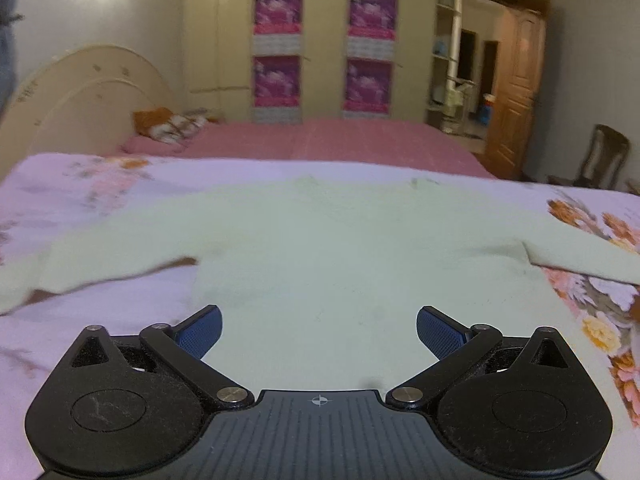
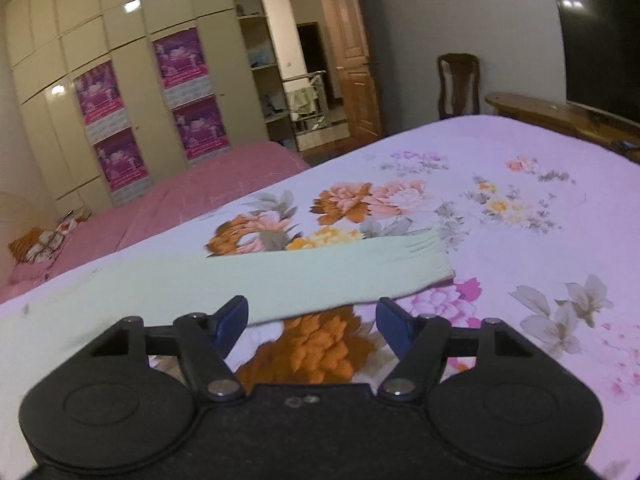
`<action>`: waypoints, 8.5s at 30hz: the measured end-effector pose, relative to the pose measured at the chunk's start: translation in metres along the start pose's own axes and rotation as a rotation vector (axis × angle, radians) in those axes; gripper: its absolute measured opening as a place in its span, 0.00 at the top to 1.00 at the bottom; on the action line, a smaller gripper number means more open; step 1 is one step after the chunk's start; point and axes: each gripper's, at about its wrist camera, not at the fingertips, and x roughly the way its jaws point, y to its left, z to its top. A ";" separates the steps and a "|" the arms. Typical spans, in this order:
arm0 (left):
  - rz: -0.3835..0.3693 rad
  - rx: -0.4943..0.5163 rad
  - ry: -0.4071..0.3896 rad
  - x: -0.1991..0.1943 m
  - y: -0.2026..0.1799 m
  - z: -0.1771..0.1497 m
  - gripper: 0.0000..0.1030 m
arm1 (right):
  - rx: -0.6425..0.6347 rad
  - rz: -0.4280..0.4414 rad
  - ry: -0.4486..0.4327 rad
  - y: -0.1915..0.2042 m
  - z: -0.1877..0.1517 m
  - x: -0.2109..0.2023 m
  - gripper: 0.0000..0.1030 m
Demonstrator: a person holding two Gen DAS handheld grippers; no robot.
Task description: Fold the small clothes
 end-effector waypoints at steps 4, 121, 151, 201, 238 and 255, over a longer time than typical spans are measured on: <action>-0.002 0.008 0.011 0.015 0.001 -0.003 0.00 | 0.080 -0.016 0.016 -0.018 0.005 0.029 0.47; -0.165 -0.375 0.089 0.216 0.094 0.031 0.97 | 0.222 0.438 0.279 0.179 -0.041 0.124 0.96; -0.048 0.004 -0.007 0.211 0.016 0.020 0.20 | -0.490 0.526 0.157 0.275 -0.051 0.108 0.79; 0.017 0.012 -0.029 0.163 0.014 0.020 0.17 | -0.558 0.351 0.162 0.269 -0.042 0.095 0.63; 0.211 -1.195 -0.334 0.075 0.361 -0.104 0.48 | -0.314 0.456 0.219 0.243 -0.049 0.053 0.63; 0.205 -0.843 -0.315 0.098 0.342 -0.003 0.97 | -0.253 0.422 0.222 0.215 -0.040 0.064 0.63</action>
